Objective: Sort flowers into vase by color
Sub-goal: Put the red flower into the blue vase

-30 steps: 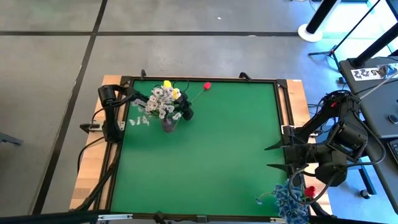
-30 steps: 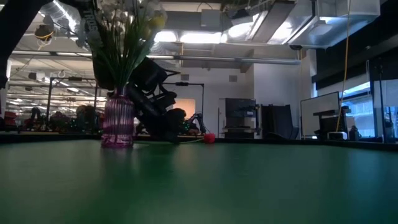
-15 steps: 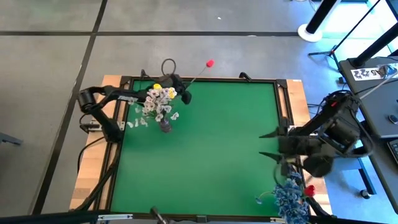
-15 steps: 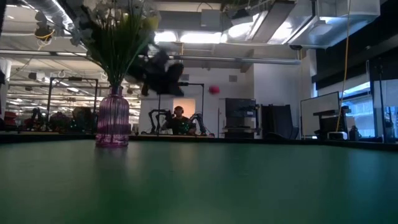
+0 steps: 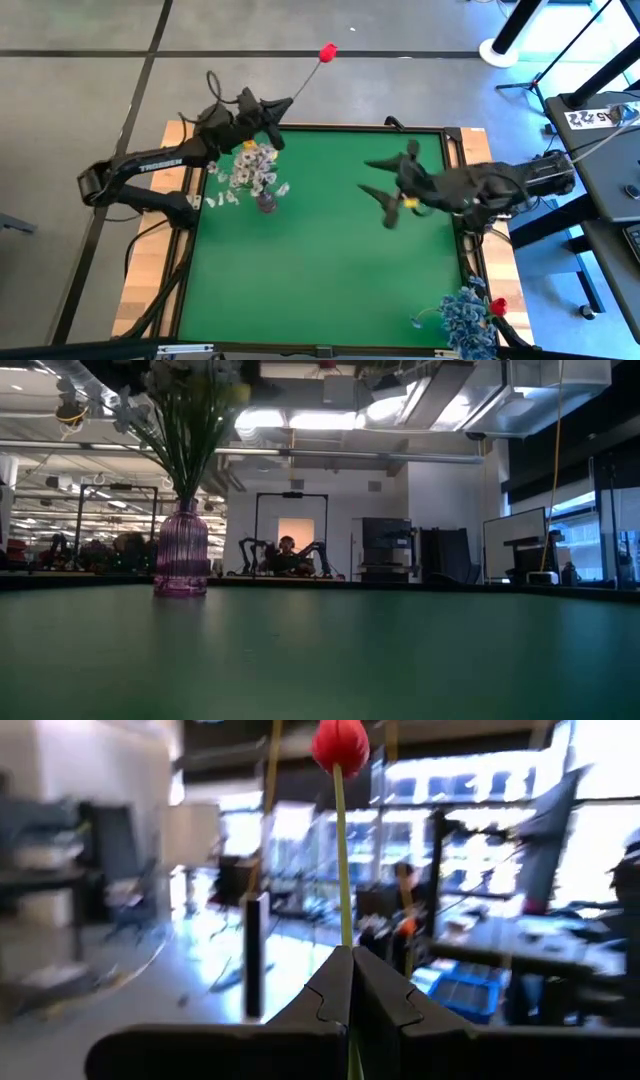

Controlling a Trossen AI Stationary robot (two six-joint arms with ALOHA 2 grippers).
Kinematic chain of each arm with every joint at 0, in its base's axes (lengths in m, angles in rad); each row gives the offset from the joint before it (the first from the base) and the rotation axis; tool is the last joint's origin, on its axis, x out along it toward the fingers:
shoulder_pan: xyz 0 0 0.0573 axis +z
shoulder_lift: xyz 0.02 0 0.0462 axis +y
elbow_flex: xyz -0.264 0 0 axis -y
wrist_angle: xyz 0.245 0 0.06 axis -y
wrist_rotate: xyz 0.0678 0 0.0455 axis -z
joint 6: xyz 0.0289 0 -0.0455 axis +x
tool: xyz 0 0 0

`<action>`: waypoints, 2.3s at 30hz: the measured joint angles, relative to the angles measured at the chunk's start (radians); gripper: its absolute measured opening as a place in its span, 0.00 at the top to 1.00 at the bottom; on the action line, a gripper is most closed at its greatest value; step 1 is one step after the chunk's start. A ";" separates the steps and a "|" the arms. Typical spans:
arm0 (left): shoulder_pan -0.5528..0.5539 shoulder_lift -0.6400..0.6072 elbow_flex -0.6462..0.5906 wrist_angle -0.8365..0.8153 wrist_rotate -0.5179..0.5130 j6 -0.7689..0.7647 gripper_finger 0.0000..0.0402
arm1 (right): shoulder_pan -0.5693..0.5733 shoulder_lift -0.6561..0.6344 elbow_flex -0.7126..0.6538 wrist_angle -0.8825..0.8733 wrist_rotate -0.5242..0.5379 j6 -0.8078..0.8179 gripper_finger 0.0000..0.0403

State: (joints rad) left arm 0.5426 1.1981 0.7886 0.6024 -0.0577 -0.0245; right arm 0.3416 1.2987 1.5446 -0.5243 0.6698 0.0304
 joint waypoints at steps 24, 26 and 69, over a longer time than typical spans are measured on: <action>-0.134 -0.054 0.001 0.083 0.154 0.032 1.00 | -0.567 0.288 -0.240 1.243 -0.526 0.016 0.43; -0.139 -0.054 0.001 0.083 0.154 0.032 1.00 | -0.567 0.290 -0.239 1.252 -0.530 0.017 0.48; -0.288 -0.359 0.271 -0.516 0.336 0.085 0.66 | -0.565 -0.695 -0.174 0.013 -1.224 0.287 0.99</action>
State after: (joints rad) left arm 0.2542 0.8392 1.0595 0.0860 0.2787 0.0606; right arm -0.2230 0.6038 1.3708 -0.5113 -0.5545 0.3171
